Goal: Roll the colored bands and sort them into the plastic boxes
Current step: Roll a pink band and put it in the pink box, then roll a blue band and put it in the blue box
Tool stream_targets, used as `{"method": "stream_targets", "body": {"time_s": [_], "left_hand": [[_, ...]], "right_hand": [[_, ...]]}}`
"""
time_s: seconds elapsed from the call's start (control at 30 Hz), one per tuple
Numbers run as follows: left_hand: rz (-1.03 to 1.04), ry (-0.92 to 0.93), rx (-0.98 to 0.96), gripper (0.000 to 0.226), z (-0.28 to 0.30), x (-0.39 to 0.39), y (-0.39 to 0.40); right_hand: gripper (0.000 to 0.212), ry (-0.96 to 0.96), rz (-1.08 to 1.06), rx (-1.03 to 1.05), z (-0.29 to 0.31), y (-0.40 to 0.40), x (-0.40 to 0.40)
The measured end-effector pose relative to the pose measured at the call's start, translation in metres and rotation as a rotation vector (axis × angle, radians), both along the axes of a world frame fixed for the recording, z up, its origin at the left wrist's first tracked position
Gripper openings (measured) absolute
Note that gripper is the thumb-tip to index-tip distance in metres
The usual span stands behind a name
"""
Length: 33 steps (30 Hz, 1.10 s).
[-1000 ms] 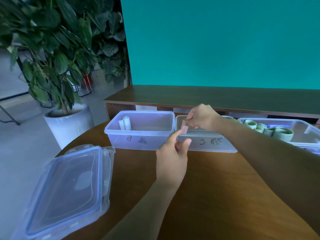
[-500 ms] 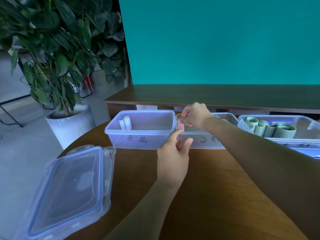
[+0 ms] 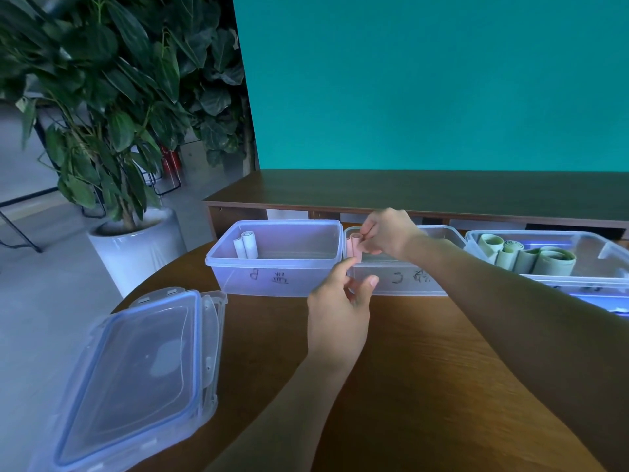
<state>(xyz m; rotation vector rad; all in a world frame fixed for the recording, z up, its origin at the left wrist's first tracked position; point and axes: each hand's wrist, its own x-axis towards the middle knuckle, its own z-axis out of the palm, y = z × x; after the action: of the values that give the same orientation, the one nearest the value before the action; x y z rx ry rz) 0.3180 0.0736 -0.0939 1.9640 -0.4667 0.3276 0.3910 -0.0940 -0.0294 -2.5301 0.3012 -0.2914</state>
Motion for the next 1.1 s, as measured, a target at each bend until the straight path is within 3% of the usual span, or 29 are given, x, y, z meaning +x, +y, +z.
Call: {"method": "stream_targets", "body": {"time_s": [0.47, 0.7, 0.93, 1.1], "left_hand": [[0.041, -0.041, 0.000, 0.046, 0.004, -0.002, 0.002], [0.000, -0.090, -0.013, 0.037, 0.008, -0.014, 0.002], [-0.004, -0.242, 0.153, 0.033, 0.006, -0.041, 0.000], [-0.124, -0.180, 0.183, 0.033, 0.005, -0.102, -0.030]], "right_hand": [[0.021, -0.075, 0.026, 0.065, 0.037, -0.014, -0.052], [0.020, -0.189, 0.045, 0.221, 0.035, -0.021, -0.164], [0.016, -0.213, -0.123, 0.288, -0.003, -0.044, -0.290], [0.006, -0.338, -0.240, 0.258, -0.017, -0.054, -0.365]]}}
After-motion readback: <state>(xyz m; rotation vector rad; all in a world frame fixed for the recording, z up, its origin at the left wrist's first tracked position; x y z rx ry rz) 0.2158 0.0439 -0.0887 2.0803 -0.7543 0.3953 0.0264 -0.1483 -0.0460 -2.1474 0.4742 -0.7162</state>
